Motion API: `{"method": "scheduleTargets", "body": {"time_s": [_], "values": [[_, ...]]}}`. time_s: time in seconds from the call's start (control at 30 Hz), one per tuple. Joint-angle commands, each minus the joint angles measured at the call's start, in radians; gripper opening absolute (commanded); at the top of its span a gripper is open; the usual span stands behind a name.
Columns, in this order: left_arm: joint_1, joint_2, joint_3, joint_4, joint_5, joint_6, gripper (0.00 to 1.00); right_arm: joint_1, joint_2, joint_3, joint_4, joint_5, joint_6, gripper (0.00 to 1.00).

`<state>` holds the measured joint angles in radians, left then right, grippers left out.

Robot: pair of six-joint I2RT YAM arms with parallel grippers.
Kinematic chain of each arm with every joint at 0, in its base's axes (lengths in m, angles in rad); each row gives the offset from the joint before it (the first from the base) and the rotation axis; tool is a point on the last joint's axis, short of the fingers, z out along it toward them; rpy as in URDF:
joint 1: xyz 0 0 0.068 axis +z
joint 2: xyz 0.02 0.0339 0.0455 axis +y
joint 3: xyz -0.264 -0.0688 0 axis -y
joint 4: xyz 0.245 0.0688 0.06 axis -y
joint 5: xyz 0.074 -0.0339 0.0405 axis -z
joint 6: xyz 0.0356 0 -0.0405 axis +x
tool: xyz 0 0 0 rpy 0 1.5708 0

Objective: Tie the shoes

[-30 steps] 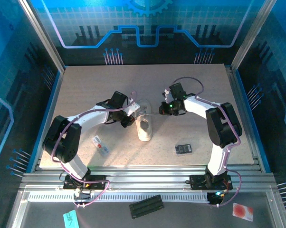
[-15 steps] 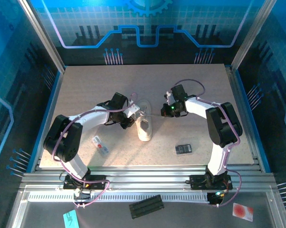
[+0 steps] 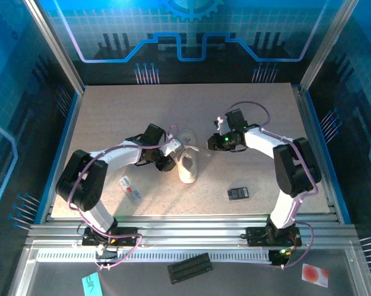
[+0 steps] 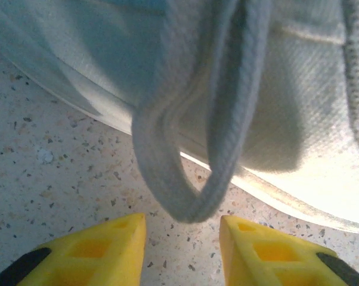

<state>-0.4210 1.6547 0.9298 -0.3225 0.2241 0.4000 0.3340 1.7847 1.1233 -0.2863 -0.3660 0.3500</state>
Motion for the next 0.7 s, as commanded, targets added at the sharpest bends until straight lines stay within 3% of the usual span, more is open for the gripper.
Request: {"method": "scheduleTargets", "body": {"time_s": [0.0,0.17,0.37,0.67], "values": [[-0.005,-0.074,-0.024,0.047,0.013,0.017,0.41,-0.016,-0.081,0.011,-0.014,-0.037,-0.034,0.28],[0.004,-0.146,-0.056,0.071,0.030,0.001,0.46,-0.020,-0.100,0.065,-0.035,-0.067,-0.013,0.33],[0.026,-0.248,-0.092,0.115,0.067,-0.074,0.50,0.003,-0.014,0.131,0.047,-0.184,0.095,0.36],[0.008,-0.152,0.003,0.245,0.121,-0.393,0.46,0.040,0.134,0.170,0.194,-0.298,0.245,0.37]]}}
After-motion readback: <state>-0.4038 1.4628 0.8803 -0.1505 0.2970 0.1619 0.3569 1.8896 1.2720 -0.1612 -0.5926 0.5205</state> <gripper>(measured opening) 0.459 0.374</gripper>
